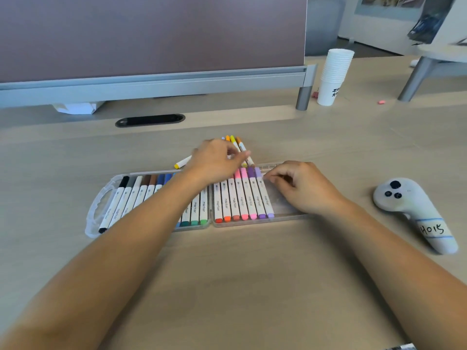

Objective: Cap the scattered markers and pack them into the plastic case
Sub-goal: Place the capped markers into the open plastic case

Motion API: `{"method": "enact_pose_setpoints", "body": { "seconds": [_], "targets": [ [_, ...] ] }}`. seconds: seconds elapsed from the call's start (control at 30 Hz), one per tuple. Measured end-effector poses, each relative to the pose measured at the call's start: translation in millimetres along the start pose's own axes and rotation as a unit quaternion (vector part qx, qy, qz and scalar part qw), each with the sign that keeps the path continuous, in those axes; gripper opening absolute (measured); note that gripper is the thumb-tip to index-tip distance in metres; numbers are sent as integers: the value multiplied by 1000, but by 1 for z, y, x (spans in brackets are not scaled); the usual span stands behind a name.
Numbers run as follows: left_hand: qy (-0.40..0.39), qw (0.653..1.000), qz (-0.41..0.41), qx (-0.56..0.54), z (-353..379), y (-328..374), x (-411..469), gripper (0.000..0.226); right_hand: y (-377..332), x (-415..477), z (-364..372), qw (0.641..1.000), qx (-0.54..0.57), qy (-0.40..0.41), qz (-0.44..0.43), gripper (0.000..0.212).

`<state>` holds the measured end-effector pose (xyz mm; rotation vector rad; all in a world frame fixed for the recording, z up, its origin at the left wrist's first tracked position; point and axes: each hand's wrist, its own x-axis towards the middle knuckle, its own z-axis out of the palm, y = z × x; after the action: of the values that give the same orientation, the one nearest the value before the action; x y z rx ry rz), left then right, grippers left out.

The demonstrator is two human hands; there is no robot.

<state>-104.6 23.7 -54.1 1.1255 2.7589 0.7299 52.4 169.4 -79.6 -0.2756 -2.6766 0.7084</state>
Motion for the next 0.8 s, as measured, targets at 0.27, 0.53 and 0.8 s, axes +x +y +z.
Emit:
{"method": "enact_pose_setpoints", "body": {
  "seconds": [0.27, 0.53, 0.8],
  "targets": [
    [29, 985, -67, 157, 4, -6, 29, 23, -3, -1, -1, 1000, 5, -15, -12, 29],
    [89, 991, -67, 77, -11, 8, 23, 31, 4, 1, -5, 999, 41, 11, 6, 39],
    [-209, 889, -103, -393, -9, 37, -28, 40, -2, 6, -1, 952, 278, 47, 120, 31]
  ]
}}
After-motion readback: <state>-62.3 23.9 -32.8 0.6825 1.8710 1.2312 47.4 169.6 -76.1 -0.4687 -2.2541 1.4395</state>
